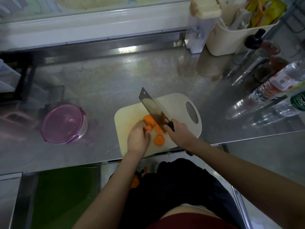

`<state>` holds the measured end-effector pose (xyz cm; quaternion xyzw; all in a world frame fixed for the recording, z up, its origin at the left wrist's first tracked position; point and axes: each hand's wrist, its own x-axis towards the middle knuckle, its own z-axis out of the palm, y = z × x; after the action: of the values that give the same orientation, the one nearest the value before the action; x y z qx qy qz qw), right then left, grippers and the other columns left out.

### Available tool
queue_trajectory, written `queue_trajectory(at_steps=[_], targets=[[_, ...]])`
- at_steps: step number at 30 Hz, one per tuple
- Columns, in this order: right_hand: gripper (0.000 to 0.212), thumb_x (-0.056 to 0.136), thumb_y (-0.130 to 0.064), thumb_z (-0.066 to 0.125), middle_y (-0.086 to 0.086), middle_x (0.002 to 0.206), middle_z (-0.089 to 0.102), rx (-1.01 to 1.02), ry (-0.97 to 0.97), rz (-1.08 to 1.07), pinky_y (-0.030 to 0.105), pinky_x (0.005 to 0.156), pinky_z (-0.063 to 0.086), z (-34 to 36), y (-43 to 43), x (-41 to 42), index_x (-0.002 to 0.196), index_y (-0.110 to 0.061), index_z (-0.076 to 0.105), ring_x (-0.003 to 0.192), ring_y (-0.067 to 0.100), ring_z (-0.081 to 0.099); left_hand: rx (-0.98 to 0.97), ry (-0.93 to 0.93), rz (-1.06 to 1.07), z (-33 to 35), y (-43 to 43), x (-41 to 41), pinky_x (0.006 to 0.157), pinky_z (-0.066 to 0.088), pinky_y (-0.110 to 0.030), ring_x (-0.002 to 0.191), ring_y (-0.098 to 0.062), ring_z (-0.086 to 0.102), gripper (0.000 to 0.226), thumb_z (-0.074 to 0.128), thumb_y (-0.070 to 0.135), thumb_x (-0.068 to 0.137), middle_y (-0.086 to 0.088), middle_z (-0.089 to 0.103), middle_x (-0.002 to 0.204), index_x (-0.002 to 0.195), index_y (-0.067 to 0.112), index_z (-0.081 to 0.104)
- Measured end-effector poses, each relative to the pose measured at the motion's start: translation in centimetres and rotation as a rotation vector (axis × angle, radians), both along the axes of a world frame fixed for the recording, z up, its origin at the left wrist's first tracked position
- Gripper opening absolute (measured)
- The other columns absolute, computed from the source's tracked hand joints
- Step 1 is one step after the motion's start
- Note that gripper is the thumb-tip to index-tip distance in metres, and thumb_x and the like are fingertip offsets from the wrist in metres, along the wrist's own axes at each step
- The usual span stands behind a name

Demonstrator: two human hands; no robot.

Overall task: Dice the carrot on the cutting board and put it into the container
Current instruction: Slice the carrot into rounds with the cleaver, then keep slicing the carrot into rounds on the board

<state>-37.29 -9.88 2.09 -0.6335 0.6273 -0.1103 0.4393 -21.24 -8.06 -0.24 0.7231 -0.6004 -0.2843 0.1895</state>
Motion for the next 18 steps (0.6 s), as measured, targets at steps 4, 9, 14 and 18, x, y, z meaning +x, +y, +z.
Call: queue_trajectory(at_steps=[4,9,14,18], targets=[[0.027,0.096,-0.033,0.047,-0.002,0.067,0.042,0.011,0.002,-0.024,0.031,0.067,0.034,-0.4,0.1,-0.2,0.076,-0.016,0.041,0.065,0.014,0.042,-0.034,0.073,0.079,0.4,0.8,0.7,0.061,0.036,-0.03,0.077,-0.028,0.056,0.006,0.05,0.012,0.093,-0.009,0.06,0.084,0.091,0.007,0.047],[0.029,0.096,-0.033,0.047,-0.002,0.066,0.043,0.002,0.006,-0.02,0.029,0.066,0.032,0.0,0.0,-0.2,0.075,-0.015,0.041,0.061,0.01,0.041,-0.05,0.018,0.142,0.3,1.3,1.7,0.07,0.05,-0.036,0.082,-0.022,0.058,0.006,0.056,0.017,0.089,0.0,0.06,0.089,0.093,0.015,0.051],[0.029,0.096,-0.034,0.046,-0.002,0.066,0.045,0.005,-0.007,-0.019,0.025,0.055,0.03,0.3,0.1,-0.3,0.072,-0.019,0.039,0.061,0.01,0.043,0.108,0.01,0.162,0.3,1.1,2.1,0.078,0.049,-0.036,0.095,-0.026,0.059,0.026,0.07,0.022,0.08,-0.005,0.064,0.1,0.099,0.017,0.053],[0.025,0.096,-0.033,0.046,-0.003,0.067,0.044,0.007,-0.011,-0.016,0.027,0.061,0.032,0.1,0.1,-0.6,0.081,-0.013,0.043,0.061,0.007,0.042,-0.058,-0.125,0.073,0.4,1.1,1.3,0.093,0.039,-0.037,0.11,-0.027,0.046,0.045,0.072,0.026,0.078,-0.009,0.05,0.116,0.115,0.013,0.051]])
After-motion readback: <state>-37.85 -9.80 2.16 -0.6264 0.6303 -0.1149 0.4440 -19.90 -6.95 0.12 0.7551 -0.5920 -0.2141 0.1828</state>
